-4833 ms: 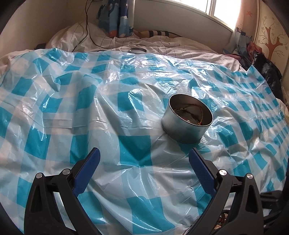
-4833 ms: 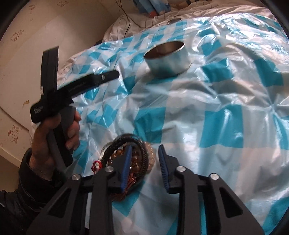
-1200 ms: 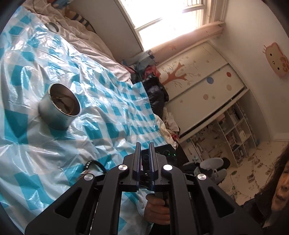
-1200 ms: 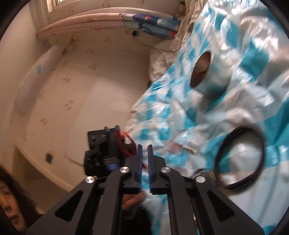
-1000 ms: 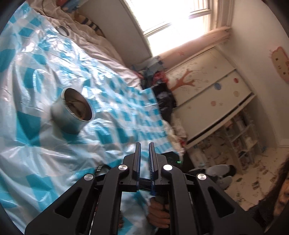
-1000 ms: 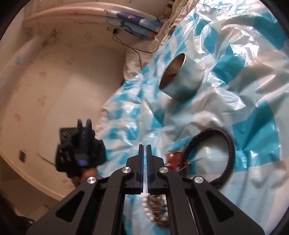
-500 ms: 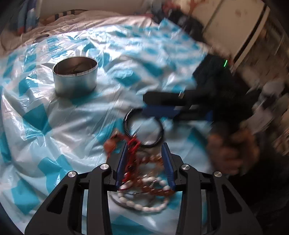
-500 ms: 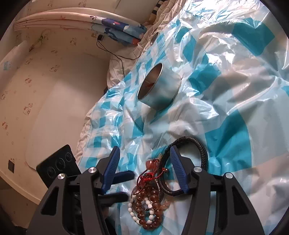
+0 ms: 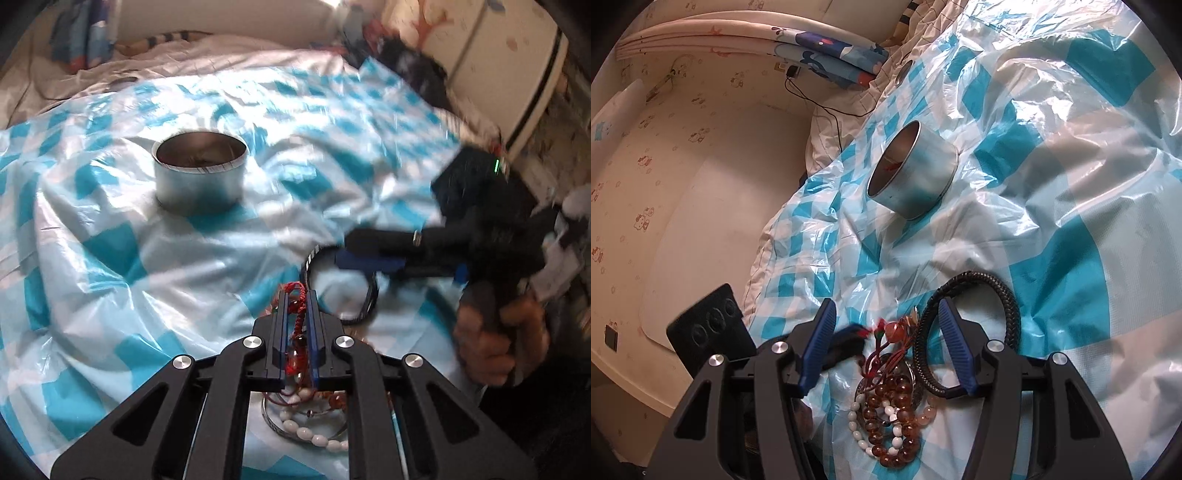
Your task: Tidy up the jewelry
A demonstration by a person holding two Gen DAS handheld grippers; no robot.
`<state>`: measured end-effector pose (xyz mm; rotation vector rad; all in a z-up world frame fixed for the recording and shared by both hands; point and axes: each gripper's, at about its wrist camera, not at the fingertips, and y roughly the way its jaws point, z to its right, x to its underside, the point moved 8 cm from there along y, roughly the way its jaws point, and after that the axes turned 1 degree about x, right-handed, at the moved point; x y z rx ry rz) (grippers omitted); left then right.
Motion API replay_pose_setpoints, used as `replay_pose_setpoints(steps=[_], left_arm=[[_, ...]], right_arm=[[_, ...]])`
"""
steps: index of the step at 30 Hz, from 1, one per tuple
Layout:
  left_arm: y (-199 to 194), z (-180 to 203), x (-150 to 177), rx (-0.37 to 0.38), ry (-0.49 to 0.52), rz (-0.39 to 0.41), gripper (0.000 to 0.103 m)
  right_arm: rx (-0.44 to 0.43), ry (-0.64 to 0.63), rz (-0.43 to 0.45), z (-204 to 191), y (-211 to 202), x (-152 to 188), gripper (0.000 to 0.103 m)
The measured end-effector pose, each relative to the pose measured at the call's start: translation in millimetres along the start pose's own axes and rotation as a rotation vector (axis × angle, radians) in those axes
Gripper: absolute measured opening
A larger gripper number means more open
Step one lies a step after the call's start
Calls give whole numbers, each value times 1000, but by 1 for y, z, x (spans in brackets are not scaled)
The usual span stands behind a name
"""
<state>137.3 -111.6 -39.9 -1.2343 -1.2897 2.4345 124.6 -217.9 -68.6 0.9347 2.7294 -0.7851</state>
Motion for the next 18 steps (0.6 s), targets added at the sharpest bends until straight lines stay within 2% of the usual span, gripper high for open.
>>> replay_pose_setpoints(steps=[5,7,10,12,14,16,18], left_arm=[[-28,-16,-19,66,-127,141,8],[-41,-23,-26,85,-177,206,8],[-57,-40,-34,87,-254,288,8],[-63,-47,-36,93,-287,314,8],[-66,-53,-37,95,-311,326,8],[-66,-55,-37,92,-317,324,8],[-65,-54,-38,97,-315,321,8]], right_arm=[[37,-81,-12,-11,4,4,60],[84,-180,-22,-23,8,9,60],[175,-393,-59,-48,25,20,59],[218,-507,-104,-59,40,26,59],[313,-621,-160,-60,59,31,59],[393,-642,-205,-47,68,33,59],[405,-613,-217,-38,68,34,60]])
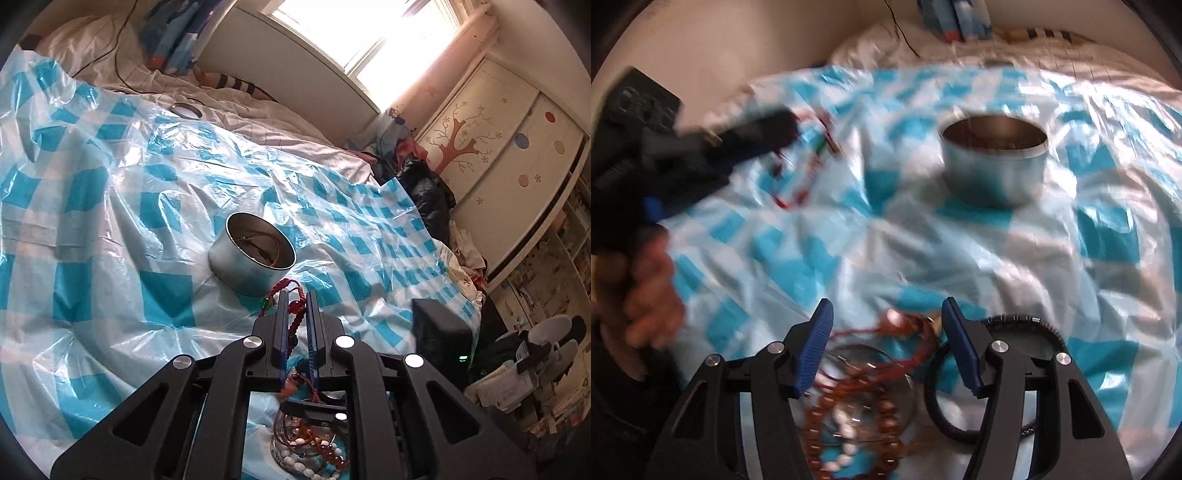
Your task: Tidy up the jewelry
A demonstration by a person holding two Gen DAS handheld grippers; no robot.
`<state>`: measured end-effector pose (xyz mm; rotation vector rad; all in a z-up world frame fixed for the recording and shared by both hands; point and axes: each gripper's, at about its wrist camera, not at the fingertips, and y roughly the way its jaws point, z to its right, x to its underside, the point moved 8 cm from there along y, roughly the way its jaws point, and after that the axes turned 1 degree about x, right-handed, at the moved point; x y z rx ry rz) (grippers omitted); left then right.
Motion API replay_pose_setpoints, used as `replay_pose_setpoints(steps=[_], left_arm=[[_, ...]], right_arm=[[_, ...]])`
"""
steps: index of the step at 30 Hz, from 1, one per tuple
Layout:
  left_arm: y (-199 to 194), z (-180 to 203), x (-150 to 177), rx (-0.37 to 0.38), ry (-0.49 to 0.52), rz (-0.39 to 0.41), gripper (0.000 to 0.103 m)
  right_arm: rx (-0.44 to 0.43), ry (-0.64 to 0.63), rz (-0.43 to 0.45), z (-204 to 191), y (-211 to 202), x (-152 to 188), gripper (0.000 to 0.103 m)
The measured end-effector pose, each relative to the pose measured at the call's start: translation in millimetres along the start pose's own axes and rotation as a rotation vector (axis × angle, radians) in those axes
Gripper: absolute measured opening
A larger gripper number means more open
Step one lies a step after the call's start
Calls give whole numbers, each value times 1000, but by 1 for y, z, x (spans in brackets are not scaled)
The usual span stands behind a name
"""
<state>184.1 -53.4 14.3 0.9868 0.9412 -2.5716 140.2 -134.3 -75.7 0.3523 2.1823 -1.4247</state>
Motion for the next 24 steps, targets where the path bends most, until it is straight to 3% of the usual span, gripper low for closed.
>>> replay_pose_setpoints(steps=[5,8,10,18,21,24], left_arm=[[2,4,3,2,20,-7,8],[4,3,4,-2,17,-11,8],[5,3,4,-3,13,-11,8],[4,1,2,12,1,3,8],[4,4,1,40,-3,9,8],[7,10,-5,76,-5,21,8]], right_arm=[[4,-2,-38,4,5,8,60],[-86,27,-57,-2,8,10,21],[-106,49,-33,-1,3,8,7],[-362,346,146,33,-37,-14,6],[-440,400,235,40,-55,-27,6],[-456,414,298,45,-69,-41,6]])
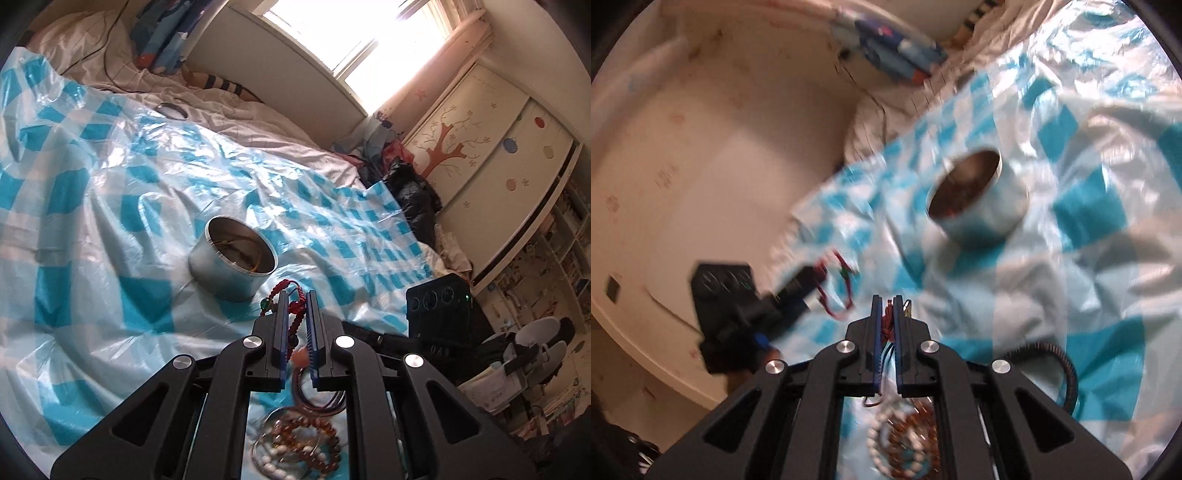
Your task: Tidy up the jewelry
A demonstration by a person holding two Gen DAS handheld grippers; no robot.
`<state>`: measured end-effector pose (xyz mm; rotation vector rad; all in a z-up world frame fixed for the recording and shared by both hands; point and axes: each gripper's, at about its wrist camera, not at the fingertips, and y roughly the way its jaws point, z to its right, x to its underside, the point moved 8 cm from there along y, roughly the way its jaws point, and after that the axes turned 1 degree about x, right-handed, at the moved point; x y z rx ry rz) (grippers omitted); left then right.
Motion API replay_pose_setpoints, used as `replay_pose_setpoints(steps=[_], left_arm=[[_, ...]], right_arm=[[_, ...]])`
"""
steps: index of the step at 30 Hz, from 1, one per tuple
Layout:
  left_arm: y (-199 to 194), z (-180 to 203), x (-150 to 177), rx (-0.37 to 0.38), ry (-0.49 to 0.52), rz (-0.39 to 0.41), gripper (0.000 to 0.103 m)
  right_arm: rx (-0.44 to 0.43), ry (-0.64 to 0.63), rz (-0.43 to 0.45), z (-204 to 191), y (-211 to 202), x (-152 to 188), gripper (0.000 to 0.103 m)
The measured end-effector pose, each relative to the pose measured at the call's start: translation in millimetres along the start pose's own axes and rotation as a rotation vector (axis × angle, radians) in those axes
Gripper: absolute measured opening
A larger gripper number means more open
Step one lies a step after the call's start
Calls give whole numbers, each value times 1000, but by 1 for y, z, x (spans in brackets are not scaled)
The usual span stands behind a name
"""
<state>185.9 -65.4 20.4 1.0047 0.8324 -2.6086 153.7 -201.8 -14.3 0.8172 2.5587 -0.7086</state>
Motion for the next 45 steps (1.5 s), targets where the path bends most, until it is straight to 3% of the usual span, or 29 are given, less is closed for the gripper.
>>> replay_pose_setpoints(steps=[10,16,19,21,22,24,26,31,35,38,42,45], left_arm=[[31,20,-33,47,45,13,8],[54,19,-51,36,62,15,8],[73,8,-67,6,57,20,8],[93,-12,-68,-84,44,-22,12],[108,-28,-61,-155,26,-98,20],[115,-44,-50,-209,-20,-150,26],[107,-42,-49,-222,-10,-135,41],[63,-31,-49,-234,6,-49,58],[28,-41,-10,-250,-52,-66,59],[12,-42,25,-257,-92,-99,59],[4,-16,56,-246,-16,-118,59],[5,-8,77,-246,9,-143,59]], right_arm=[[15,-57,107,-3,-10,-77,6],[81,-91,135,7,17,-116,6],[134,-123,106,14,42,-123,6],[235,-143,14,29,70,-117,8],[351,-168,-58,43,86,-110,11],[440,-195,-76,55,93,-102,29],[456,-205,-61,52,87,-103,39],[434,-242,48,17,40,-111,47],[463,-245,70,11,-6,-85,56],[490,-177,47,27,-38,-45,58],[486,-36,37,46,-71,7,58],[480,-17,69,46,-84,26,59]])
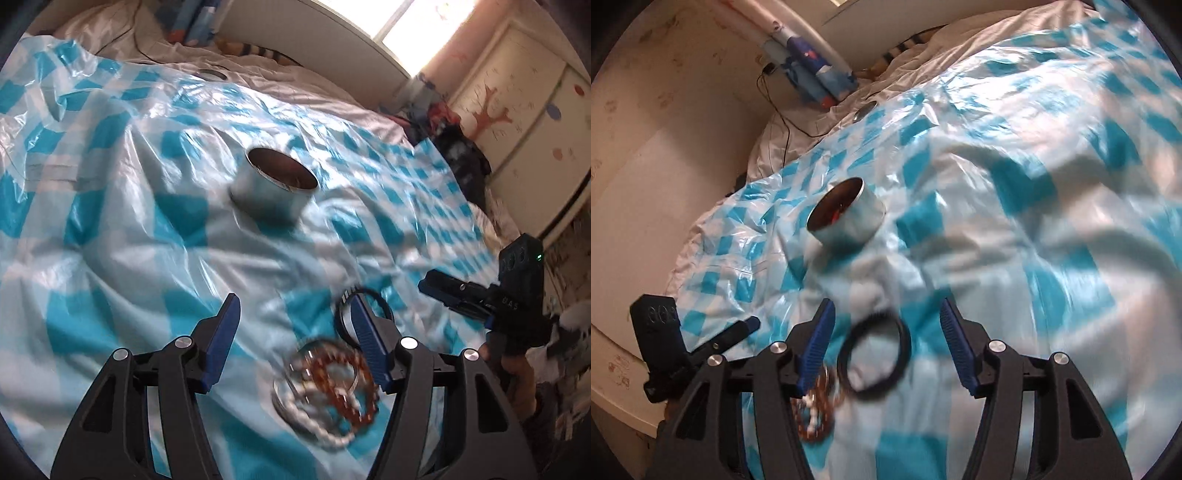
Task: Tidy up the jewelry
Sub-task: 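Move the left tool back over the beaded bracelets in the pile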
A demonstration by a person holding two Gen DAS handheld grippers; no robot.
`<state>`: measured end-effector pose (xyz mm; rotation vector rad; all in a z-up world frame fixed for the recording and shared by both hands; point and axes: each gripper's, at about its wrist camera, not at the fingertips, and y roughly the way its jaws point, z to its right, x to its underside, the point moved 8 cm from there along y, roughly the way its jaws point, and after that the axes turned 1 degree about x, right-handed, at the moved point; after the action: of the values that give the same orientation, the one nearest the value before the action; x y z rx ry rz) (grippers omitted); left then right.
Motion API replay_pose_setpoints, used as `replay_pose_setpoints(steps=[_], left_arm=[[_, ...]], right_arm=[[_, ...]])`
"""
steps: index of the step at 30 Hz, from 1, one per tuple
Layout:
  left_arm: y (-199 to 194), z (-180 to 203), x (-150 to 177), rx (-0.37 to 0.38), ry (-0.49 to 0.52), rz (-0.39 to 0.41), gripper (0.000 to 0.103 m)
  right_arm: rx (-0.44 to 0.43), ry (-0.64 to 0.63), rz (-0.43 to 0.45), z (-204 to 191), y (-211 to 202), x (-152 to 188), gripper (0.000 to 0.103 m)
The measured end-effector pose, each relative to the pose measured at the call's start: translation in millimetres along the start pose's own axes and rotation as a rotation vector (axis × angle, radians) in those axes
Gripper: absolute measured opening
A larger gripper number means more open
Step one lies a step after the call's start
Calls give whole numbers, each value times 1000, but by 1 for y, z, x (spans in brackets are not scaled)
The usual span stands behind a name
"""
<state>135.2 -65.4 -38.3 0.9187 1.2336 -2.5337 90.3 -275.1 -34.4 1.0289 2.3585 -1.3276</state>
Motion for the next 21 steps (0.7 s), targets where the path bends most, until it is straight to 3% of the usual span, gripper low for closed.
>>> replay_pose_setpoints(steps=[11,17,21], left_arm=[[9,1,28,-21,-9,-41,59],[11,5,29,-42,31,-52,59],[11,24,35,-10,115,-65,59]], right_arm=[[67,-104,27,-7,7,15,65],[95,-123,9,-7,17,20,65],[109,-148,5,-9,21,21,65]])
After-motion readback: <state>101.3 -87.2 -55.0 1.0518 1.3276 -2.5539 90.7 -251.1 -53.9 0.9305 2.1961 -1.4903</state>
